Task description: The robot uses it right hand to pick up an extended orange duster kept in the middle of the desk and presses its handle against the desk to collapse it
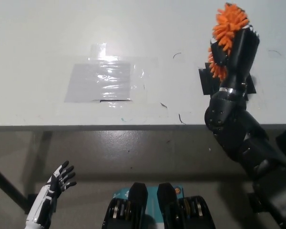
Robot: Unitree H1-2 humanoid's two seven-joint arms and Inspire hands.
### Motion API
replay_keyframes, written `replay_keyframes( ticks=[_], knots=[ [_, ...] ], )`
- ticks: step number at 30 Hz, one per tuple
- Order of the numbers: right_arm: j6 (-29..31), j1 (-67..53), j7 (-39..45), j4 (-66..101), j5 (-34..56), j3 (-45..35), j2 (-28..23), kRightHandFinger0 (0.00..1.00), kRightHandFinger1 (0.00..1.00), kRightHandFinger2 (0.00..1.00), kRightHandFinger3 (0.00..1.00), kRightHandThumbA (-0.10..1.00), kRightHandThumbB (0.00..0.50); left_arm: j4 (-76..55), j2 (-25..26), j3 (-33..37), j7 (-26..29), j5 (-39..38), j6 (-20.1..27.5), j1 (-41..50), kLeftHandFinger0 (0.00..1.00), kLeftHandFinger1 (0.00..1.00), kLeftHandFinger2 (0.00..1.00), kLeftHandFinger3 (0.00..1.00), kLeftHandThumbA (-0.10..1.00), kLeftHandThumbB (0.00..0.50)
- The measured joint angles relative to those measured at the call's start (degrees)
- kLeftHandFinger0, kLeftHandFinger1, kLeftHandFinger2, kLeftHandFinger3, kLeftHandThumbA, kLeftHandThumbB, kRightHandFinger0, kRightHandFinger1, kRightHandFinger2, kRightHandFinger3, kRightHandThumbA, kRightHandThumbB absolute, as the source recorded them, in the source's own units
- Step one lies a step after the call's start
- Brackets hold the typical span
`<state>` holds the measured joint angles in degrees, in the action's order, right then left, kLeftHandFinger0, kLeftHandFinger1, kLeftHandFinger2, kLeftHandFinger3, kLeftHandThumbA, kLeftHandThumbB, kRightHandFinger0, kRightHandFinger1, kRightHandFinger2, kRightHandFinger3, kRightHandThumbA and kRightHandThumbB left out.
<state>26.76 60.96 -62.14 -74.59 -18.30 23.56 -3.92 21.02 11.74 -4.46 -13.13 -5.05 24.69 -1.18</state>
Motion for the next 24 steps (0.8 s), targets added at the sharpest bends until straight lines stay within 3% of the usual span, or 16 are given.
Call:
replay_keyframes(
  ticks=[2,4,8,11,13,15,16,18,21,24],
  knots=[
    [0.28,0.02,2.01,-0.53,0.15,-0.78,0.39,0.00,0.15,0.56,0.56,-0.10,0.116,-0.10,0.15,-0.07,0.01,0.00,0.00,-0.02,0.90,0.94,1.00,1.00,1.00,0.323],
    [0.60,0.03,3.87,-0.86,0.36,-1.93,0.63,0.00,0.22,0.68,0.67,-0.10,0.106,-0.08,0.12,-0.08,0.00,0.00,0.00,0.01,0.89,0.94,1.00,1.00,1.00,0.315],
    [0.87,0.46,7.94,-1.81,0.61,-4.80,0.73,0.00,0.23,0.70,0.70,-0.10,0.115,-0.02,0.11,-0.11,0.01,-0.01,-0.01,0.14,0.89,0.93,1.00,1.00,1.00,0.315],
    [0.86,0.81,10.89,-2.30,0.71,-6.61,0.65,0.00,0.29,0.77,0.75,-0.10,0.103,-0.02,0.10,-0.11,0.01,0.00,-0.01,0.13,0.89,0.93,1.00,1.00,1.00,0.322],
    [0.84,0.94,12.72,-2.49,0.80,-7.73,0.59,0.00,0.29,0.78,0.79,-0.10,0.104,-0.02,0.10,-0.11,0.01,-0.01,-0.01,0.13,0.89,0.93,1.00,1.00,1.00,0.318],
    [0.79,1.05,14.69,-2.70,0.99,-9.10,0.55,0.00,0.28,0.74,0.75,-0.10,0.099,-0.03,0.10,-0.11,0.01,0.00,0.00,0.12,0.89,0.92,1.00,1.00,1.00,0.320],
    [0.71,1.07,15.46,-2.82,1.07,-9.50,0.53,0.00,0.29,0.77,0.79,-0.10,0.092,-0.03,0.10,-0.11,0.02,-0.01,0.00,0.12,0.88,0.92,1.00,1.00,1.00,0.317],
    [0.54,1.14,17.40,-3.09,1.33,-10.78,0.51,0.00,0.35,0.83,0.84,-0.10,0.078,-0.03,0.10,-0.12,0.02,0.00,0.00,0.09,0.88,0.92,1.00,1.00,1.00,0.312],
    [-0.05,1.16,19.81,-3.33,1.49,-11.89,0.48,0.01,0.40,0.85,0.86,-0.10,0.088,-0.06,0.10,-0.18,0.02,0.00,0.00,0.06,0.89,0.93,1.00,1.00,1.00,0.316],
    [-0.79,1.19,22.04,-3.33,1.50,-12.46,0.44,0.08,0.53,0.92,0.88,-0.10,0.094,-0.06,0.10,-0.20,0.02,0.00,0.00,0.04,0.89,0.93,1.00,1.00,1.00,0.304]
  ],
)
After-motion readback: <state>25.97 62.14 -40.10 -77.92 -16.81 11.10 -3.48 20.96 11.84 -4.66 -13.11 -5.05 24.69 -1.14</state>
